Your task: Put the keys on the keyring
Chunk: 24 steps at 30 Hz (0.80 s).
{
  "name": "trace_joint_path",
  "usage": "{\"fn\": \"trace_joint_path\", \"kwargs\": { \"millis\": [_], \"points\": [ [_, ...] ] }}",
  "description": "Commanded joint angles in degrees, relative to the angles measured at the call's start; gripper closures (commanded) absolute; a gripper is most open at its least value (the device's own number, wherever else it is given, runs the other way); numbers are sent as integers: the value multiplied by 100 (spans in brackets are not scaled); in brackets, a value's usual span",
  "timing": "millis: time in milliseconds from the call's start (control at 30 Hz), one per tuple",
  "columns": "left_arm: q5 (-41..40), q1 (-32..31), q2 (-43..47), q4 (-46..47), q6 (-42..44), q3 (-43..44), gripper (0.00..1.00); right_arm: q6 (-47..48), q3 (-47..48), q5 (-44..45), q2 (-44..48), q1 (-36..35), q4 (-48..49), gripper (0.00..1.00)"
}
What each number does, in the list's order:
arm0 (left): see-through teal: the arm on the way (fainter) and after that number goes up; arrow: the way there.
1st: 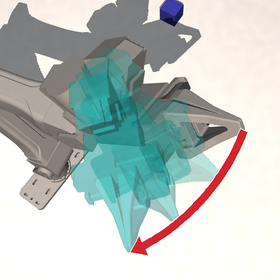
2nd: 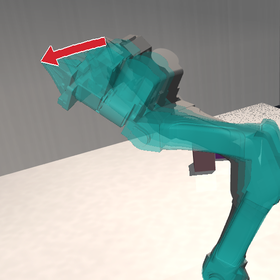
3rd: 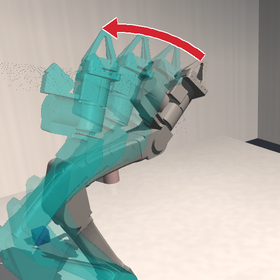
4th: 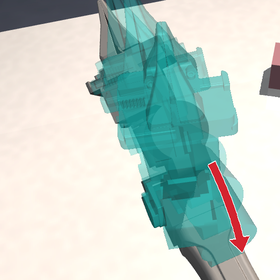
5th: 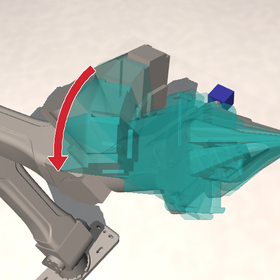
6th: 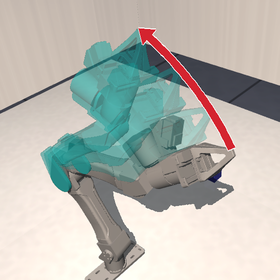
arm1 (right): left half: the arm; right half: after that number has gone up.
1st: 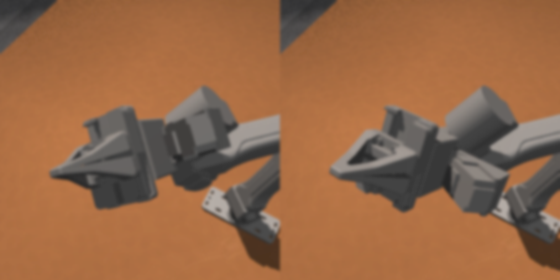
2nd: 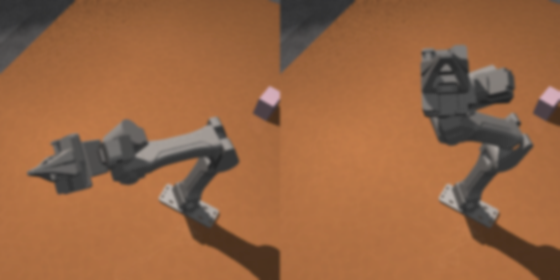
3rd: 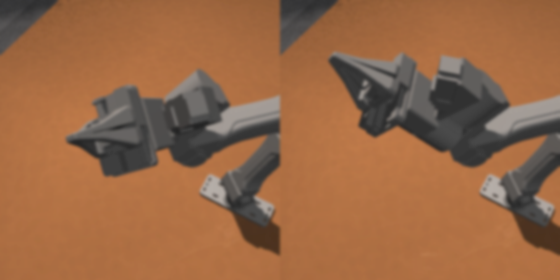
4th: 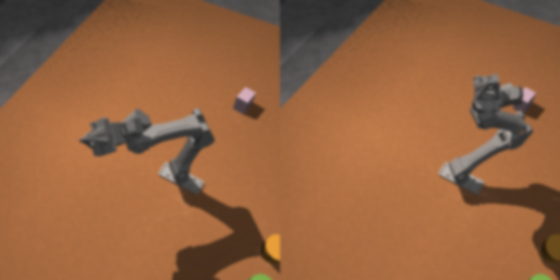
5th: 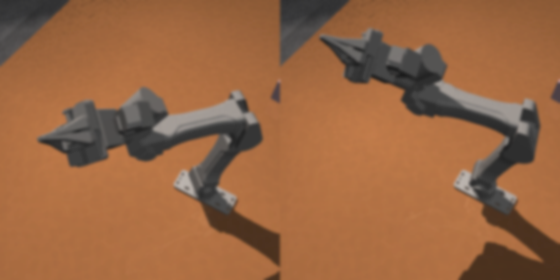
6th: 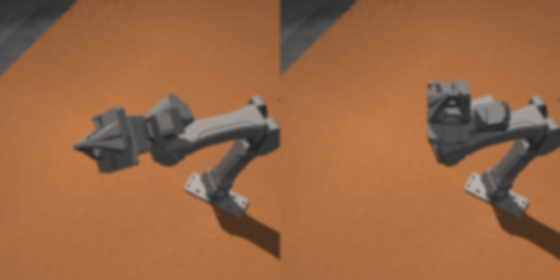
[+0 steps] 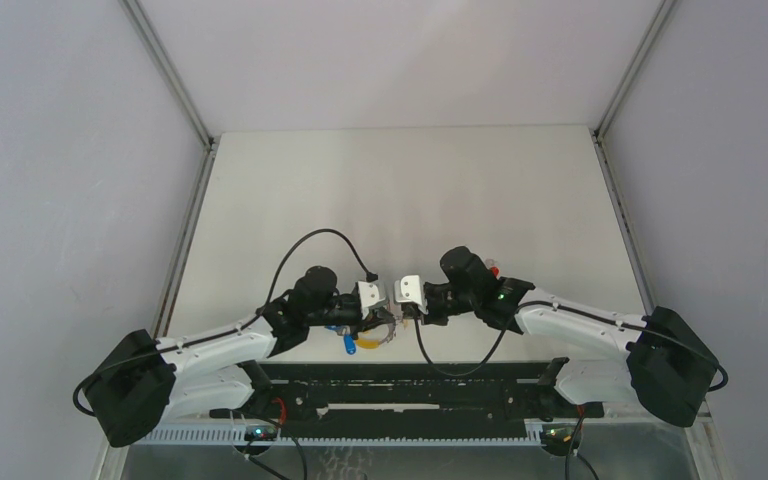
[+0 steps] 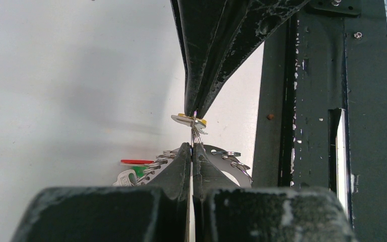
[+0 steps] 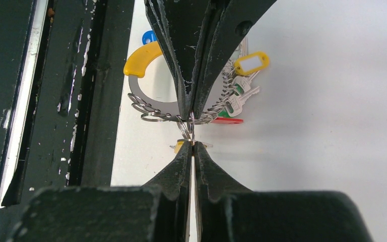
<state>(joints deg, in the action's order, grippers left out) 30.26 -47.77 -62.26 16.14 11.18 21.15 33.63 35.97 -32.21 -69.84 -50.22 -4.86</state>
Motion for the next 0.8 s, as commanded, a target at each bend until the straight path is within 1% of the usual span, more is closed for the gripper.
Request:
{"fn": "trace_joint_path", "kwargs": {
  "millis": [0,267,767],
  "points": [
    [119,-40,29,180,56,348,100,-53,224,-124,-13,12,204,100],
    [146,-48,56,196,48,336,100,-32,313,-205,-152,5,118,100],
    [286,-57,47,398,-31,303,100,-10,341,-340,-234,-66,269,100]
  ]
}}
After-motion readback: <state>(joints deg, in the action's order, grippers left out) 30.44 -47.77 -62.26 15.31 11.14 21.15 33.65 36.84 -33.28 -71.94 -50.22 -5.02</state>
